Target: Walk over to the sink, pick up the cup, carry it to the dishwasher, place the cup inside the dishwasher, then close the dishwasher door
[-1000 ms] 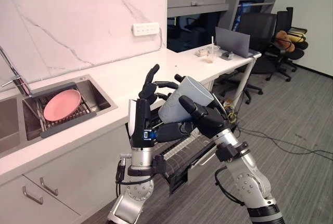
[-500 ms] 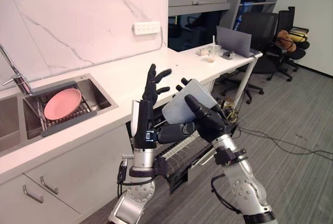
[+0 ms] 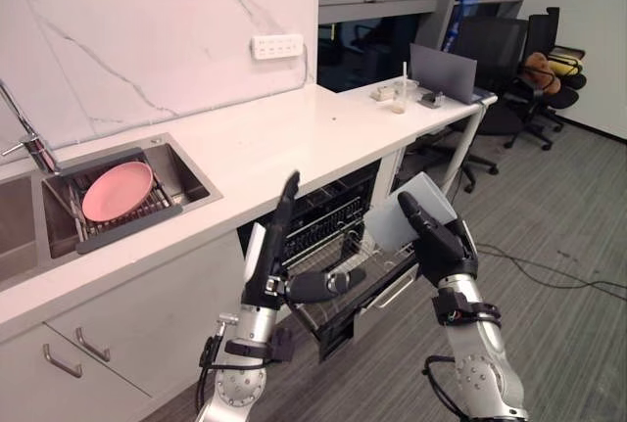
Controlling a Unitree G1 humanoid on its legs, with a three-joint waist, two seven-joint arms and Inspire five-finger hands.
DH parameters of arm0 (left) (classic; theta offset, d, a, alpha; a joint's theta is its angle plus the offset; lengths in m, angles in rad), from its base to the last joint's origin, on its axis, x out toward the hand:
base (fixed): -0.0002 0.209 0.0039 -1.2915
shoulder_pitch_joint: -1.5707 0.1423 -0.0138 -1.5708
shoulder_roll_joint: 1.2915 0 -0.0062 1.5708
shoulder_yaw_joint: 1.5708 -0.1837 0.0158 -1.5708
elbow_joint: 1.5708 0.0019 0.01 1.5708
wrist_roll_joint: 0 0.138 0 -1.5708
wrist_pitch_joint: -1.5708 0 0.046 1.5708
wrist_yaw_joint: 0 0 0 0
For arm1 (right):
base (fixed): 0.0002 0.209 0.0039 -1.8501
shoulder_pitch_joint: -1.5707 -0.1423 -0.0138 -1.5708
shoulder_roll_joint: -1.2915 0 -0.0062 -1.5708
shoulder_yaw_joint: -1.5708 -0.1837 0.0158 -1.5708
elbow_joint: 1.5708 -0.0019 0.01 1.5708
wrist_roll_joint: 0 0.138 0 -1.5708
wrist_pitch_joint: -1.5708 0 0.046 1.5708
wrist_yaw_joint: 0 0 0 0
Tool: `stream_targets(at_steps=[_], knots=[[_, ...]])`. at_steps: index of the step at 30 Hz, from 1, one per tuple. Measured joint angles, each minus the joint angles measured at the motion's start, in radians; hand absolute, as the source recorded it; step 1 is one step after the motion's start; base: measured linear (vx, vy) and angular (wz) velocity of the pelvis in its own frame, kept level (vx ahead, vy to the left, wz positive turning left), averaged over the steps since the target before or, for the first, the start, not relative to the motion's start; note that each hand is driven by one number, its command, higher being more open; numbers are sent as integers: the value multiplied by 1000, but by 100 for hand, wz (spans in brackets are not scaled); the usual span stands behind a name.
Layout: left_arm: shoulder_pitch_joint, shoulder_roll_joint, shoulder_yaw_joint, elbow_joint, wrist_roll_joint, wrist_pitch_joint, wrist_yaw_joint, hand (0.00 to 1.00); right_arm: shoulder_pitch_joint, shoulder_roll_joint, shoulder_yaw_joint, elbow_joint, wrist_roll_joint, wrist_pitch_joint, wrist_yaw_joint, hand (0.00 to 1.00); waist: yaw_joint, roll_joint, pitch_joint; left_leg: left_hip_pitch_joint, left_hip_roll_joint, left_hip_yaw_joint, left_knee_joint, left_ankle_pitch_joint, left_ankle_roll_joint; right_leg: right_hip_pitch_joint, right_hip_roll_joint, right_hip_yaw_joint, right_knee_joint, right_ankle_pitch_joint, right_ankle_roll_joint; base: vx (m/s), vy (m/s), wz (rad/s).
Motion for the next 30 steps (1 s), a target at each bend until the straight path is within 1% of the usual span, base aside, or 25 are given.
stream_targets(at_steps=[2, 5, 7, 8, 11, 12, 13, 14, 15, 19, 20, 22, 23, 24, 26, 30], knots=[[35, 4, 3, 57, 0, 18, -26, 100, -1, -27, 0, 20, -63, 25, 11, 0, 2, 0, 5, -3, 0, -7, 0, 1, 0, 1, 0, -7, 0, 0, 0, 2, -8, 9], [85, 16, 3, 72, -4, 43, -46, 100, -11, -64, 2, 59, -145, 52, 29, 0, 3, 0, 7, -15, -3, -28, 0, 8, 2, 1, -3, -27, 0, 0, 0, -12, -12, 21], [107, 20, 2, 94, -44, 64, -43, 100, -56, -103, 8, 141, -225, 74, 31, 0, 18, 2, 10, -16, 1, -39, 0, 12, 4, 9, -5, -39, -1, 0, 0, -38, -17, 17], [105, 21, 4, 109, -53, 70, -42, 100, -70, -115, 10, 164, -238, 80, 31, 0, 24, 3, 14, -16, 0, -44, 0, 14, 4, 11, -5, -44, -2, 0, 0, -60, -15, 20], [87, 29, 18, 191, -74, 120, -2, 100, -188, -175, 27, 288, -303, 91, 24, 0, 44, 6, 62, -47, 1, -73, 0, 28, -1, -2, -7, -72, -1, 5, -5, -134, -5, 30], [67, 35, 27, 222, -91, 146, 10, 100, -265, -207, 35, 347, -318, 93, 12, 0, 50, 7, 92, -78, 4, -88, 0, 44, 0, -25, -5, -83, -2, 13, -13, -114, 6, 28], [56, 38, 33, 235, -99, 161, 15, 100, -309, -226, 39, 377, -324, 95, 3, 0, 55, 8, 111, -95, 6, -92, 0, 53, 1, -40, -3, -89, -3, 18, -17, -154, 2, 35], [25, 47, 47, 267, -129, 185, 25, 100, -425, -274, 48, 455, -347, 102, -14, 0, 68, 14, 160, -137, 10, -104, 0, 74, 2, -74, 2, -104, -6, 39, -20, -128, -2, 25], [15, 51, 53, 275, -138, 193, 27, 100, -468, -292, 52, 485, -354, 102, -22, 0, 75, 16, 180, -152, 12, -109, 0, 82, 2, -85, 4, -108, -9, 46, -21, -186, 3, 25], [-48, 84, 74, 294, -160, 197, 60, 100, -727, -435, 86, 675, -376, 104, -61, 0, 123, 36, 323, -248, 17, -157, 6, 131, 10, -151, 14, -155, -14, 76, -31, -101, 3, 35], [-52, 87, 75, 294, -163, 197, 63, 100, -754, -451, 95, 699, -375, 105, -62, 0, 130, 39, 338, -259, 17, -163, 6, 135, 11, -159, 14, -160, -12, 78, -32, -27, -8, 26], [-66, 91, 75, 289, -179, 197, 72, 100, -844, -483, 124, 777, -375, 105, -66, 0, 148, 50, 387, -287, 15, -176, 9, 144, 14, -184, 12, -171, 2, 78, -32, 1, -1, 18], [-67, 91, 75, 289, -179, 197, 73, 100, -850, -485, 127, 783, -375, 105, -66, 0, 150, 51, 391, -289, 14, -177, 9, 144, 14, -185, 11, -172, 2, 78, -32, 16, 8, 20], [-73, 92, 73, 287, -181, 197, 78, 100, -889, -498, 150, 816, -375, 109, -65, 0, 155, 60, 416, -303, 10, -189, 18, 145, 15, -189, 8, -184, 3, 78, -32, 20, 7, 23], [-77, 92, 73, 280, -201, 197, 81, 100, -922, -514, 178, 858, -376, 117, -62, 0, 170, 70, 424, -330, 8, -200, 28, 145, 15, -211, 6, -194, 13, 78, -32, 28, 4, 21], [-80, 93, 70, 267, -237, 197, 83, 100, -998, -541, 223, 953, -379, 130, -49, 0, 196, 103, 444, -386, 2, -223, 56, 143, 18, -251, 2, -213, 36, 75, -33, 2, -2, 16]])
